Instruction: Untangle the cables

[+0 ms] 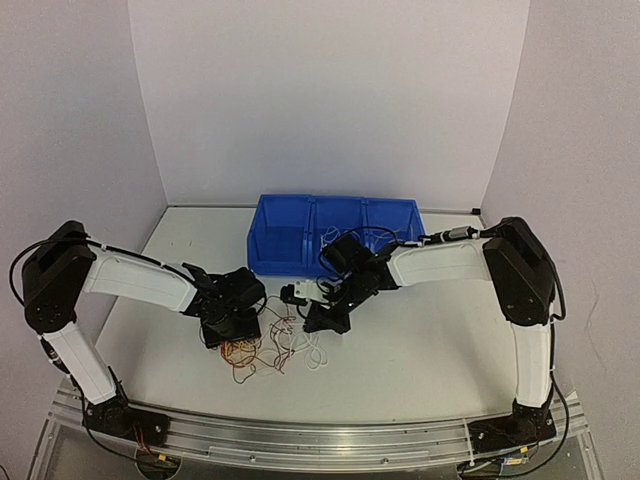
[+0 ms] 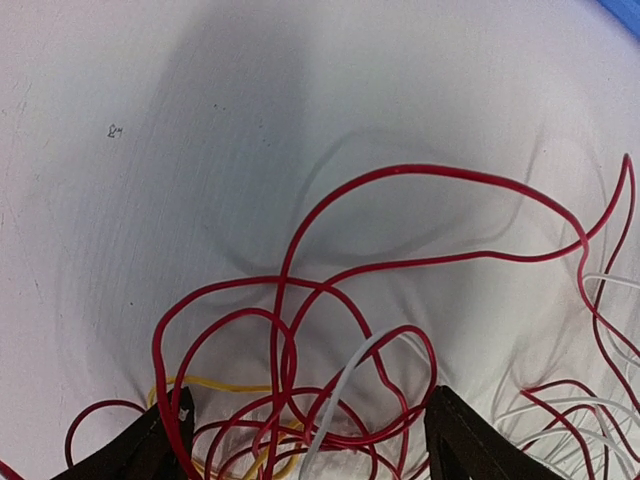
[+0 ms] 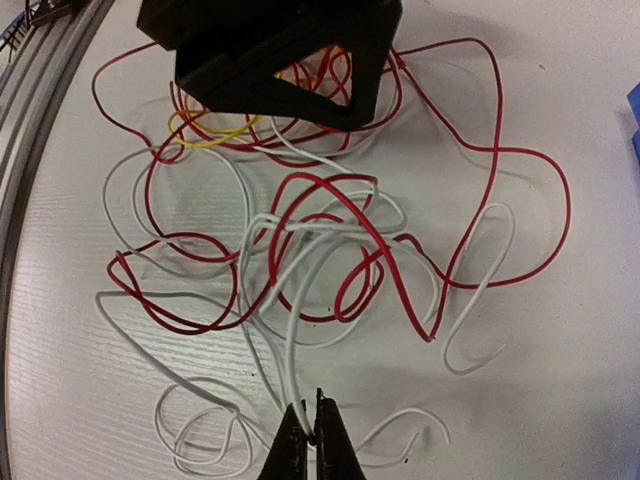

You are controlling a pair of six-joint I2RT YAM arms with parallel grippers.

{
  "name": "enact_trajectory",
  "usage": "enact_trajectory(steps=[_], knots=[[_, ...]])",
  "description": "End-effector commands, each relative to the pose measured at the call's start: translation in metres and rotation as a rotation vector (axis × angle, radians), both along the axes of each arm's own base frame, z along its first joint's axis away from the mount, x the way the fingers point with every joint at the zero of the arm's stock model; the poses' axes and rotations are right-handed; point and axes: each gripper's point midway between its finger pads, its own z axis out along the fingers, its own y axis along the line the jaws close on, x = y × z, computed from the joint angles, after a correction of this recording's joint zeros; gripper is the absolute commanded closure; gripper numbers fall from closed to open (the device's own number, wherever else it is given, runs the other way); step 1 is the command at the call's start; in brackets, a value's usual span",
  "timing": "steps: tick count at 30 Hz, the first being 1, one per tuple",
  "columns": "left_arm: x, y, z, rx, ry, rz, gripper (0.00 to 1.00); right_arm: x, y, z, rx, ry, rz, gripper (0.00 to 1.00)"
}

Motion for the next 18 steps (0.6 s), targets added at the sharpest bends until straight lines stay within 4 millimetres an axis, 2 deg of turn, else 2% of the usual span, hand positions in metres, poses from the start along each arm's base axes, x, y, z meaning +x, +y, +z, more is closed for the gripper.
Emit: enact_trajectory(steps=[1, 3, 4, 6, 9, 11, 14, 15, 18], knots=[[0.002, -0.012, -0.010, -0.030, 0.021, 0.007, 0.24, -0.013, 0.014, 0.031, 0.143, 0.071, -0.009, 1.00], [0.002, -0.012, -0.011, -0.029, 0.024, 0.009, 0.25, -0.012, 0.013, 0.038, 0.173, 0.079, -0.061, 1.00], [0.002, -0.012, -0.012, -0.029, 0.026, 0.011, 0.26, -0.004, 0.013, 0.041, 0.184, 0.060, -0.110, 1.00], [0.001, -0.010, -0.012, -0.024, 0.029, 0.023, 0.28, 0.021, 0.010, 0.047, 0.194, 0.016, -0.292, 1.00], [-0.002, -0.004, -0.012, -0.018, 0.028, 0.047, 0.31, 0.068, -0.018, 0.064, 0.194, -0.138, -0.616, 1.00], [-0.005, 0.002, -0.013, -0.015, 0.026, 0.066, 0.37, 0.093, -0.052, 0.084, 0.198, -0.247, -0.849, 1.00], [-0.009, 0.012, -0.016, 0.000, 0.030, 0.100, 0.49, 0.112, -0.107, 0.117, 0.190, -0.423, -1.112, 1.00], [-0.010, 0.015, -0.017, 0.003, 0.032, 0.112, 0.52, 0.115, -0.129, 0.131, 0.184, -0.500, -1.195, 1.00], [-0.015, 0.023, -0.022, 0.017, 0.048, 0.137, 0.70, 0.117, -0.178, 0.166, 0.164, -0.661, -1.343, 1.00]])
